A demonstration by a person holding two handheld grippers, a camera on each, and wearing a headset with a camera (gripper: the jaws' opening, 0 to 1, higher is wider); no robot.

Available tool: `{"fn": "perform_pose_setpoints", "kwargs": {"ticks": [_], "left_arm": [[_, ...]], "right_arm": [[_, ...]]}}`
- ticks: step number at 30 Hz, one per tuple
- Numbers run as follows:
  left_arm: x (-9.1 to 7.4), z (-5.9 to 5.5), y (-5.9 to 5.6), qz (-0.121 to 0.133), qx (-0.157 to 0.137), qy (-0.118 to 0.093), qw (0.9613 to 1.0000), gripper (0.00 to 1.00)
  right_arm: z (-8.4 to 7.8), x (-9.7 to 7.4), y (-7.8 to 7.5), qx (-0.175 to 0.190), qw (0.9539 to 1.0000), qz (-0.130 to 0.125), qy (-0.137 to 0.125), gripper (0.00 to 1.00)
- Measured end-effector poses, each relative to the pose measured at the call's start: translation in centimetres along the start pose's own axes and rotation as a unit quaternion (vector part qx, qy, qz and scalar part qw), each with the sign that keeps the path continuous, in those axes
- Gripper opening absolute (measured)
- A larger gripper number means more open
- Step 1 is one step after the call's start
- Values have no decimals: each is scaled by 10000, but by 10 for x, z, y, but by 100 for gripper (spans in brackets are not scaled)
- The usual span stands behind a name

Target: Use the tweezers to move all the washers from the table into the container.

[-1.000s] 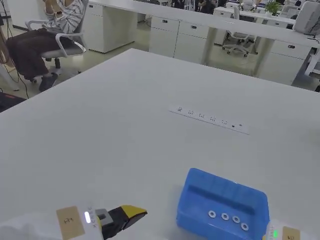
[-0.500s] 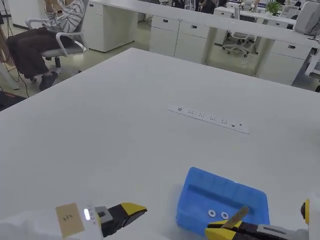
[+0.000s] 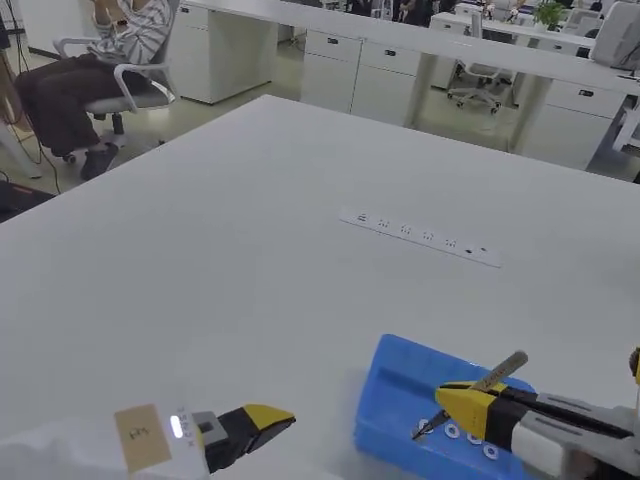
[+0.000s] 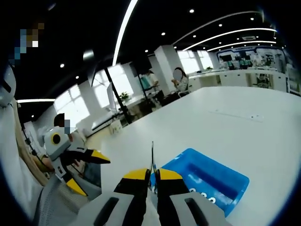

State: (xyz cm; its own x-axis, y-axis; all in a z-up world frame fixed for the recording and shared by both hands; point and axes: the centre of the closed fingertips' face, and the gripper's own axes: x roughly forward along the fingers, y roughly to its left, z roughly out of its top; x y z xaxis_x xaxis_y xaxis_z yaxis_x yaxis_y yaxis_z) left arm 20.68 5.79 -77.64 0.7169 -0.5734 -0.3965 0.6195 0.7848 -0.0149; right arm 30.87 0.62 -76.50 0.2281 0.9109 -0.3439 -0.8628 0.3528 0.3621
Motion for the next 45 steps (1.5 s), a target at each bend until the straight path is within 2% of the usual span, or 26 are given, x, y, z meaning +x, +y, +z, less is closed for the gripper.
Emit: {"fn": "perform_pose_setpoints", "kwargs": {"ticks": [6,10,21,27,32,36,45], "left_arm": [[0,0,-1,-23,10,3,10000,57],[0,-1,-1,-25,0,11,10000,57],[0,-1,-1,-36,-7,33,10000,57],[1,-1,-1,-45,-24,13,10000,57],[1,-1,-2,-53,-24,4,10000,57],[2,-1,-1,-36,-36,-3,10000,56],[1,0,-1,-28,-73,-46,10000,55]], "right_arm": [[4,11,-24,245,9992,-293,-110,3],[4,20,-29,322,9989,-344,-84,3],[-9,38,-40,122,9986,-412,304,3],[-15,44,-43,48,9981,-416,450,3],[-20,47,-52,-49,9973,-437,594,3],[-27,48,-57,-311,9954,-471,776,3],[-29,53,-55,-539,9934,-431,911,3]]}}
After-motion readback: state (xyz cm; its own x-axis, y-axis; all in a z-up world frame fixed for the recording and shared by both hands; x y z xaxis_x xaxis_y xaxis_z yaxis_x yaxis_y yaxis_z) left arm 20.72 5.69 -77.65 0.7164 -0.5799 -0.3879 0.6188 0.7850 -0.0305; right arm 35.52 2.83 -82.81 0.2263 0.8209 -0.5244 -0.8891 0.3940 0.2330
